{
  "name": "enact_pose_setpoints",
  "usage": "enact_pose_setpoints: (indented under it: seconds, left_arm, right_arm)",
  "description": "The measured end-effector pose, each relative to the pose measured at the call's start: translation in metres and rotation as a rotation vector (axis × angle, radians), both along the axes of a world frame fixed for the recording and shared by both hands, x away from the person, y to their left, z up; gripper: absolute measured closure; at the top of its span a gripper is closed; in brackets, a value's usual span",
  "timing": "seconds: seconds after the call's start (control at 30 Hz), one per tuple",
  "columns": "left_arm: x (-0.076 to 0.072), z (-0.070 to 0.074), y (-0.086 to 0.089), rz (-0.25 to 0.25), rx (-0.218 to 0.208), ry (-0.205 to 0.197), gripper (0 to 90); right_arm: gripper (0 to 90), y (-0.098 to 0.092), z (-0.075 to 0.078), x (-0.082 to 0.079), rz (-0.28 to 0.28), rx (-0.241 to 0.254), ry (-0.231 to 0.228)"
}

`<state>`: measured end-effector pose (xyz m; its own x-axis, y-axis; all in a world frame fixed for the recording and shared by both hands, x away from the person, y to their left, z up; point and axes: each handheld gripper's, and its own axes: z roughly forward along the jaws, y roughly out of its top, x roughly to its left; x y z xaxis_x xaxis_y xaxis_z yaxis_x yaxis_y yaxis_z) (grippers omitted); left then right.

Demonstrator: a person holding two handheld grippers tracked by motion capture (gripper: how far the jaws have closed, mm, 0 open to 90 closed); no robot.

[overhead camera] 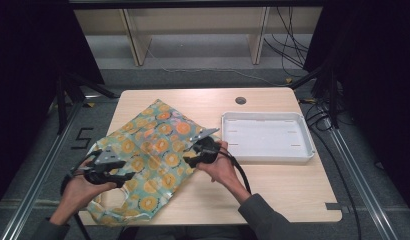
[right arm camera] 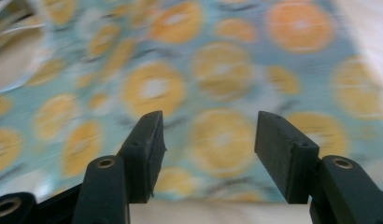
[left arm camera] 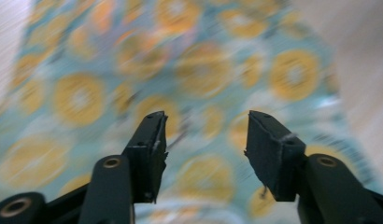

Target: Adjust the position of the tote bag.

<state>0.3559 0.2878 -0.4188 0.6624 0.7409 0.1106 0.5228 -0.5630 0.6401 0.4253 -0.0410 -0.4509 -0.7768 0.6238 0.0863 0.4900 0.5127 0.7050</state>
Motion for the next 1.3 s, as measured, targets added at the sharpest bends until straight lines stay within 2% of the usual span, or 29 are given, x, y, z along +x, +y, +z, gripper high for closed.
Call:
enact_pose_setpoints:
  seconds: [0.03,0.07,0.1,0.13,0.17,0.2,0.23,0.27,0.3,0.33,0.37,0.4,0.43,0.57,0.63,0.77,0.8,0.83,0.87,0.93,0.97,1.0,1.07,1.1,1.13,1.17,1.2,1.27,1.3]
  left_arm:
    - [0.003,0.000,0.012,0.037,0.013,-0.007,43.8]
    - [0.008,-0.004,0.029,0.090,0.010,-0.004,43.0]
    - [0.008,-0.004,0.029,0.090,0.010,-0.004,43.1]
    - [0.013,-0.013,0.042,0.165,-0.024,-0.011,43.7]
    - [0.015,-0.018,0.046,0.184,-0.022,0.001,43.8]
    - [0.015,-0.018,0.046,0.184,-0.022,0.001,43.7]
    - [0.016,-0.023,0.048,0.194,-0.027,0.016,43.7]
    - [0.016,-0.025,0.051,0.185,0.000,0.028,43.5]
    - [0.015,-0.030,0.050,0.189,-0.014,0.044,42.6]
    - [0.015,-0.030,0.050,0.189,-0.014,0.044,42.2]
    - [0.015,-0.029,0.048,0.180,-0.007,0.049,41.8]
    - [0.015,-0.029,0.048,0.180,-0.007,0.049,41.5]
    - [0.015,-0.029,0.045,0.175,-0.031,0.049,41.3]
    - [0.014,-0.029,0.042,0.172,-0.032,0.053,40.1]
    - [0.015,-0.030,0.042,0.172,-0.030,0.056,38.7]
    - [0.015,-0.031,0.040,0.173,-0.033,0.059,38.0]
    - [0.015,-0.031,0.040,0.173,-0.033,0.059,37.8]
    - [0.015,-0.031,0.039,0.168,-0.030,0.068,37.7]
    - [0.014,-0.031,0.037,0.170,-0.039,0.055,37.6]
    - [0.013,-0.031,0.036,0.166,-0.042,0.059,37.3]
    - [0.013,-0.031,0.036,0.166,-0.042,0.059,37.2]
    - [0.013,-0.030,0.036,0.162,-0.035,0.055,37.0]
    - [0.012,-0.030,0.035,0.164,-0.049,0.053,36.8]
    - [0.010,-0.027,0.035,0.154,-0.028,0.041,36.8]
    - [0.010,-0.027,0.035,0.154,-0.028,0.041,36.8]
    - [0.009,-0.027,0.032,0.161,-0.052,0.036,36.8]
    - [0.008,-0.025,0.032,0.145,-0.035,0.038,36.8]
    - [0.006,-0.022,0.029,0.137,-0.037,0.030,36.8]
    - [0.005,-0.021,0.027,0.133,-0.039,0.029,36.7]
  right_arm:
    - [41.0,0.013,-0.002,-0.019,0.067,0.023,0.018]
    - [40.8,0.018,-0.005,-0.025,0.091,0.044,0.005]
    - [40.4,0.024,-0.004,-0.032,0.131,0.030,0.022]
    - [39.9,0.030,-0.006,-0.037,0.180,0.029,0.026]
    - [39.5,0.038,-0.009,-0.043,0.197,0.040,0.022]
    - [39.5,0.038,-0.009,-0.043,0.197,0.040,0.022]
    - [39.3,0.044,-0.010,-0.049,0.226,0.039,0.034]
    - [38.9,0.051,-0.011,-0.054,0.244,0.030,0.031]
    - [38.7,0.062,-0.012,-0.066,0.301,0.026,0.038]
    - [38.7,0.062,-0.012,-0.066,0.301,0.026,0.038]
    - [38.6,0.072,-0.015,-0.075,0.348,0.031,0.038]
    - [38.6,0.072,-0.015,-0.075,0.348,0.031,0.038]
    - [38.0,0.079,-0.017,-0.084,0.387,0.018,0.038]
    - [37.9,0.090,-0.023,-0.097,0.438,0.017,0.060]
    - [38.1,0.095,-0.026,-0.104,0.449,0.005,0.063]
    - [44.5,0.109,-0.035,-0.111,0.472,-0.060,0.010]
    - [49.6,0.111,-0.037,-0.111,0.468,-0.076,-0.007]
    - [58.2,0.113,-0.040,-0.110,0.467,-0.089,-0.020]
    - [66.8,0.114,-0.042,-0.110,0.472,-0.097,-0.023]
    - [82.6,0.112,-0.044,-0.108,0.488,-0.127,-0.040]
    - [87.1,0.109,-0.044,-0.107,0.497,-0.136,-0.050]
    - [89.3,0.105,-0.044,-0.109,0.481,-0.136,-0.035]
    - [90.0,0.100,-0.042,-0.107,0.493,-0.148,-0.053]
    - [90.0,0.087,-0.039,-0.105,0.489,-0.162,-0.054]
    - [90.0,0.087,-0.039,-0.105,0.489,-0.162,-0.054]
    - [90.0,0.073,-0.036,-0.103,0.475,-0.171,-0.058]
    - [90.0,0.073,-0.036,-0.103,0.475,-0.171,-0.058]
    - [90.0,0.056,-0.032,-0.099,0.453,-0.175,-0.071]
    - [90.0,0.039,-0.030,-0.096,0.406,-0.171,-0.056]
